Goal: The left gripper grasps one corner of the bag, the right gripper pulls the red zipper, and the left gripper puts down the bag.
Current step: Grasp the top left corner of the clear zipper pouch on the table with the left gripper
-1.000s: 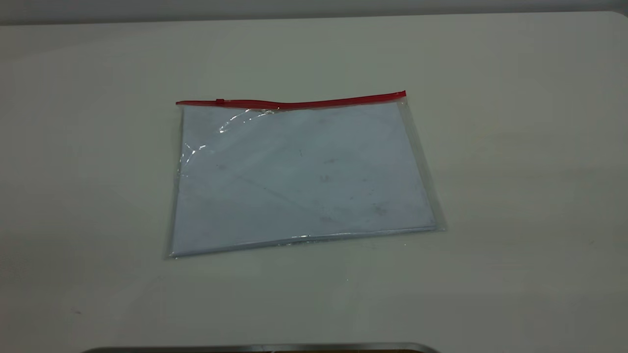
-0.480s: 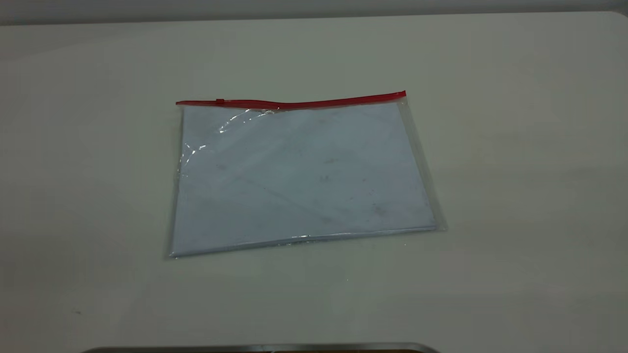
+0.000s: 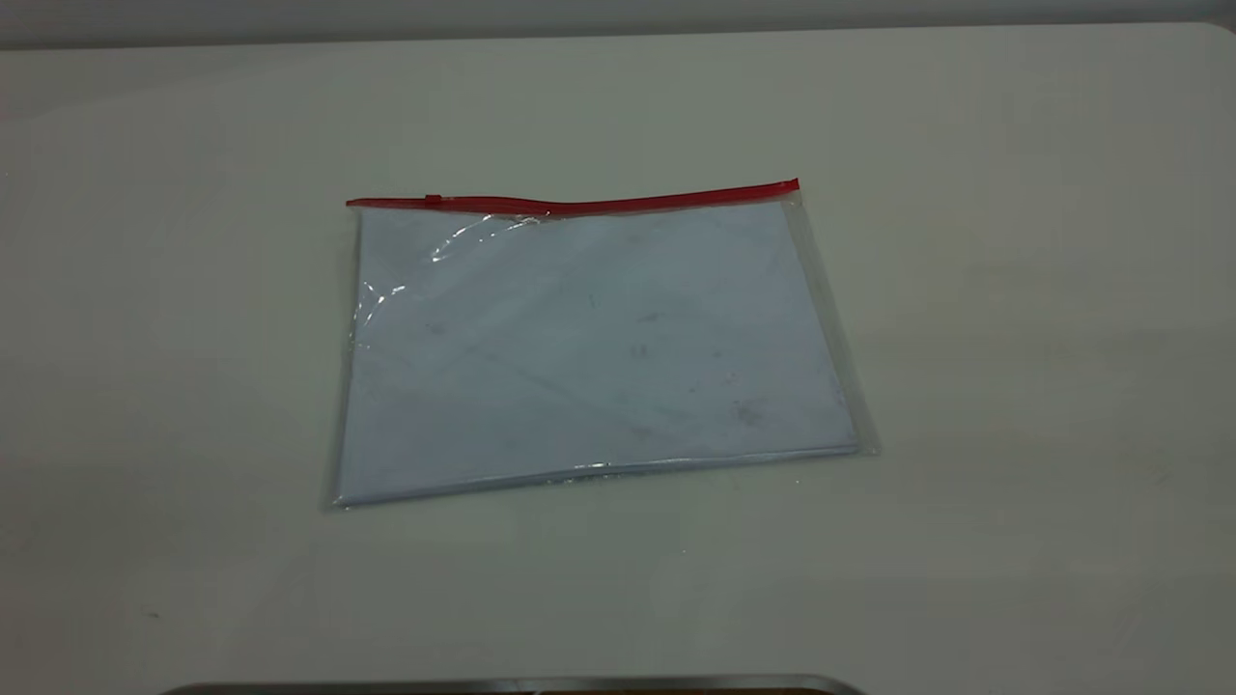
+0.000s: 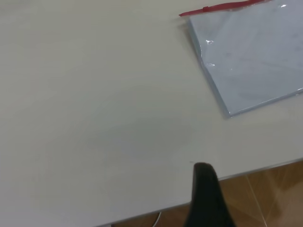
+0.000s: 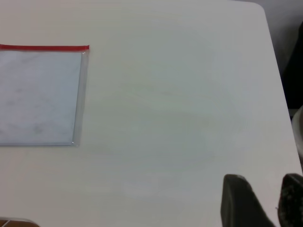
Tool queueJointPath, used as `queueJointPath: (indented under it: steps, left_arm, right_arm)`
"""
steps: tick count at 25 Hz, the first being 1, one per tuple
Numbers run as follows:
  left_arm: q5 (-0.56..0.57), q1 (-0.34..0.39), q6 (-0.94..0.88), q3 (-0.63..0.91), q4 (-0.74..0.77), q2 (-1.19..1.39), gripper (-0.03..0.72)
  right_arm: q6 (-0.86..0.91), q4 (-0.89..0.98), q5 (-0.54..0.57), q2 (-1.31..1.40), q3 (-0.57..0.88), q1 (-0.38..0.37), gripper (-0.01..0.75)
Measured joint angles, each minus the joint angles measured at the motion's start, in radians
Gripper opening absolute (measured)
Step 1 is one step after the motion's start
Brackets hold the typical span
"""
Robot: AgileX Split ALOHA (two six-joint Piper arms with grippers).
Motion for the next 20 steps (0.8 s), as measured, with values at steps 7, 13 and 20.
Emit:
queueJointPath:
  steps: [7, 13, 20]
  left_arm:
    - [0.000, 0.000, 0.001, 0.000, 0.000, 0.000, 0.569]
    - [-0.007, 0.000, -0.010, -0.003, -0.019, 0.000, 0.569]
    - [-0.138, 0.000, -0.059, -0.114, -0.005, 0.209, 0.569]
  right_arm:
    - [0.000, 0.001, 0.000, 0.000, 0.000, 0.000, 0.239]
    - [0.000, 0.001, -0.002, 0.000, 0.000, 0.000, 0.245]
    - [0.066, 0.104, -0.021, 0.020, -0.052, 0.000, 0.404]
